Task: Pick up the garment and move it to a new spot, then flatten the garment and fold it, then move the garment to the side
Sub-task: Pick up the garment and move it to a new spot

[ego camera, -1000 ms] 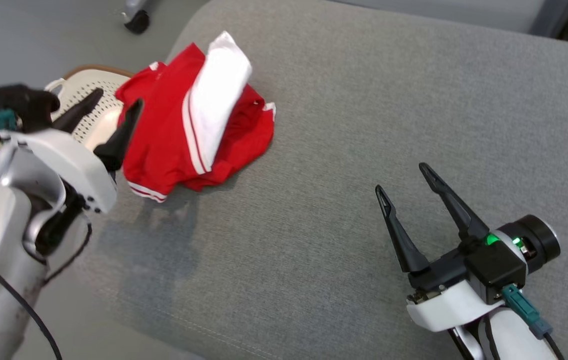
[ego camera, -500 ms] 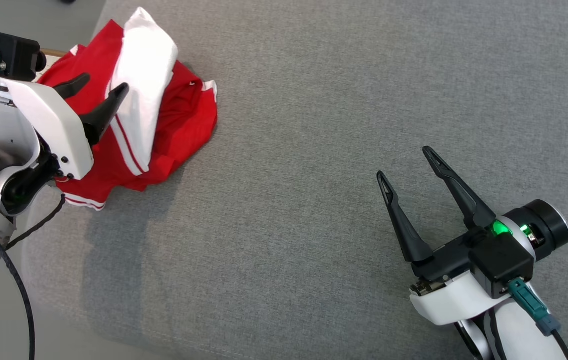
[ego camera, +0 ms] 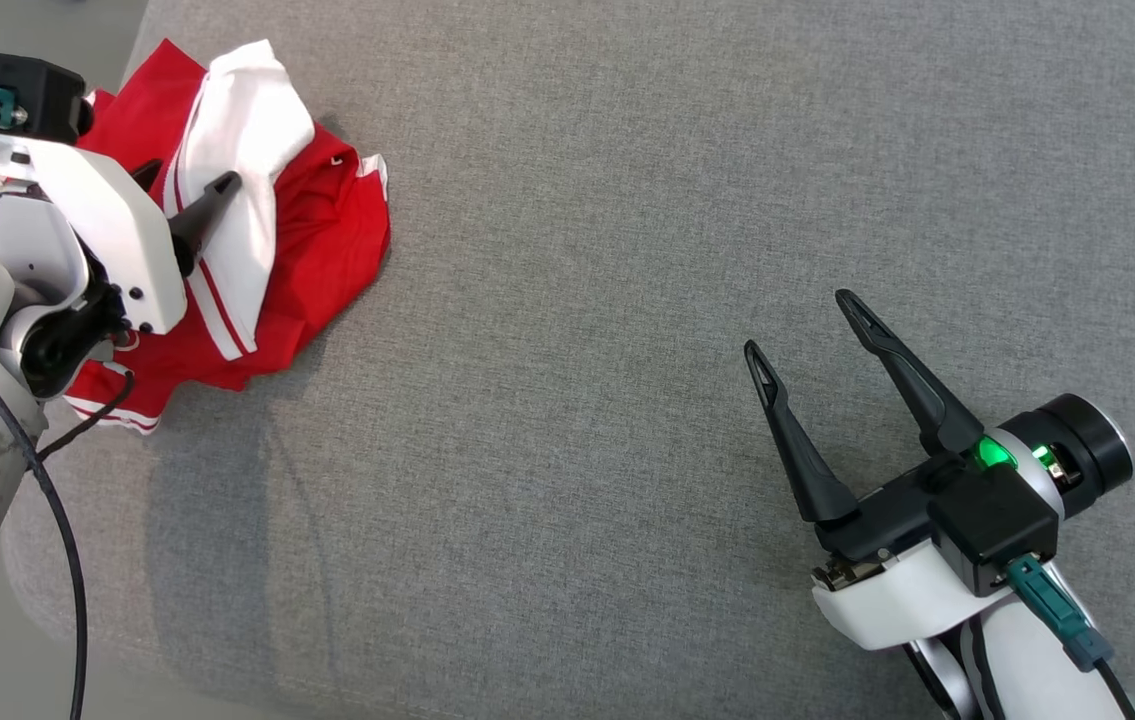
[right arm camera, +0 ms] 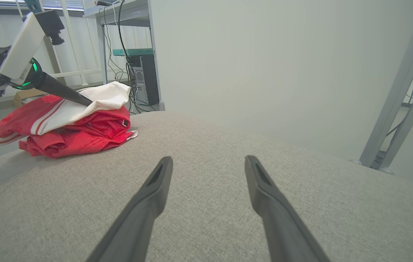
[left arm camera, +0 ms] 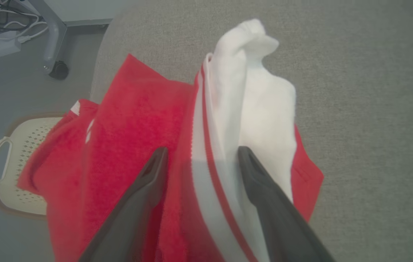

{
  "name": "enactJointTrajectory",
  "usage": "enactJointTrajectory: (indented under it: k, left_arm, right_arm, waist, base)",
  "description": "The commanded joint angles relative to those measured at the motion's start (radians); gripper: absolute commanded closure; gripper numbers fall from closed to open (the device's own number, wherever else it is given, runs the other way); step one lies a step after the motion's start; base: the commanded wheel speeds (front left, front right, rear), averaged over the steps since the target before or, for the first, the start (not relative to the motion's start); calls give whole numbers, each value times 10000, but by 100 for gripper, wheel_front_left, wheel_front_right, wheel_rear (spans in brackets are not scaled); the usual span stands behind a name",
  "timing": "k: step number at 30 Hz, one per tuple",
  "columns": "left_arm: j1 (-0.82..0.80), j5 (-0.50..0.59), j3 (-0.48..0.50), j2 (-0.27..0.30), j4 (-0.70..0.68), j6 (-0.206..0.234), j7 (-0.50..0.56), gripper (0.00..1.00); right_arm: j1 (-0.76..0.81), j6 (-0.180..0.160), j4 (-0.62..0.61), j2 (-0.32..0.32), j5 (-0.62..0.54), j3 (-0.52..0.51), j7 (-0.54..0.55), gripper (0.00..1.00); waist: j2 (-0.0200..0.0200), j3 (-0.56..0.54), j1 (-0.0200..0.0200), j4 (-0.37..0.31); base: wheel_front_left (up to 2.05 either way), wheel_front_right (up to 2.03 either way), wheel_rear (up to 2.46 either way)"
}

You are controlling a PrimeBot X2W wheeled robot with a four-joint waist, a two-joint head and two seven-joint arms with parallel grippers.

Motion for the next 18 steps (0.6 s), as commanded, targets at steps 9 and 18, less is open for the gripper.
enactJointTrajectory:
  k: [9, 18]
  left_arm:
    - [-391, -334, -308, -47, 847, -12, -397, 100]
    - [-456, -216, -458, -1, 996, -12, -1979, 100]
  right_arm:
    - [-34, -3, 213, 28, -51, -83, -153, 0]
    - [296, -3, 659, 175, 152, -209, -411, 0]
  waist:
    - [0, -242, 0, -46]
    - [0, -1376, 0, 245]
  base:
    - [0, 0, 0]
    - [0, 0, 0]
